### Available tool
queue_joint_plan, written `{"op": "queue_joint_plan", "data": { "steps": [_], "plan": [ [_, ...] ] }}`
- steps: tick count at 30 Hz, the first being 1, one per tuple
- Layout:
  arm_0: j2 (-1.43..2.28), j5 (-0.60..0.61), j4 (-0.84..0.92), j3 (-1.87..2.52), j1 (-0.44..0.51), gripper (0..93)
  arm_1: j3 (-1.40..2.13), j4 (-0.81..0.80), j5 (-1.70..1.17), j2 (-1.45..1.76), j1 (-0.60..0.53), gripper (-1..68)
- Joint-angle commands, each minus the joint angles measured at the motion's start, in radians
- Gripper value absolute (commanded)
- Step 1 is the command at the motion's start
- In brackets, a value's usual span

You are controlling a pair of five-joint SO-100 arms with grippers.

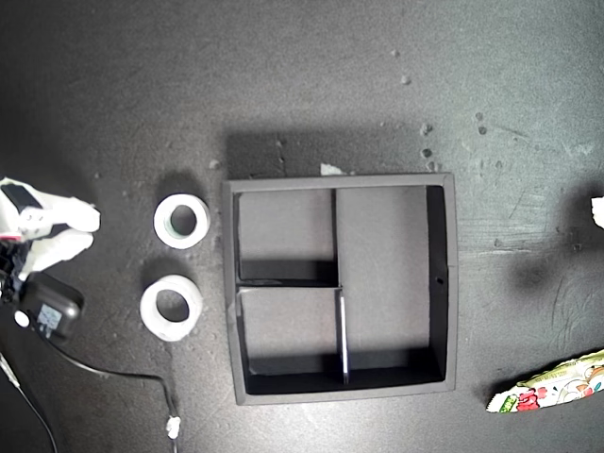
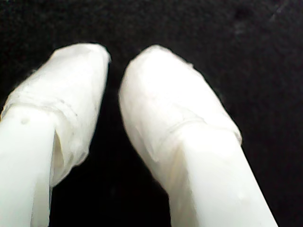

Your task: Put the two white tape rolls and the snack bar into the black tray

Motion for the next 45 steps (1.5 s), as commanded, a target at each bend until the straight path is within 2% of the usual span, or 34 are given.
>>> {"op": "queue_joint_plan", "data": {
  "steps": [1,25,28,32,35,38,41,43,45],
  "plan": [
    [0.049,-0.094,0.040,0.057,-0.071,0.3,0.012,0.020,0.041,-0.002,0.411,0.0],
    [0.049,-0.094,0.040,0.057,-0.071,0.3,0.012,0.020,0.035,-0.002,0.423,0.0],
    [0.049,-0.094,0.040,0.057,-0.071,0.3,0.012,-0.020,0.014,-0.002,0.354,0.0],
    [0.049,-0.094,0.040,0.057,-0.071,0.3,0.012,-0.181,0.048,-0.002,0.178,0.0],
    [0.049,-0.094,0.040,0.057,-0.071,0.3,0.012,-0.325,-0.015,0.000,0.087,0.0],
    [0.049,-0.250,0.040,0.057,-0.092,0.3,0.012,-0.422,0.041,0.000,0.064,-0.1],
    [0.049,-0.265,0.040,0.057,-0.138,0.5,0.012,-0.588,0.072,0.000,0.043,-0.3],
    [0.049,-0.219,0.025,0.057,-0.155,0.3,0.012,-0.758,-0.072,0.000,-0.011,-0.3],
    [0.049,-0.192,-0.005,0.057,-0.160,0.1,0.012,-0.848,-0.278,0.000,-0.067,-0.3]
  ]
}}
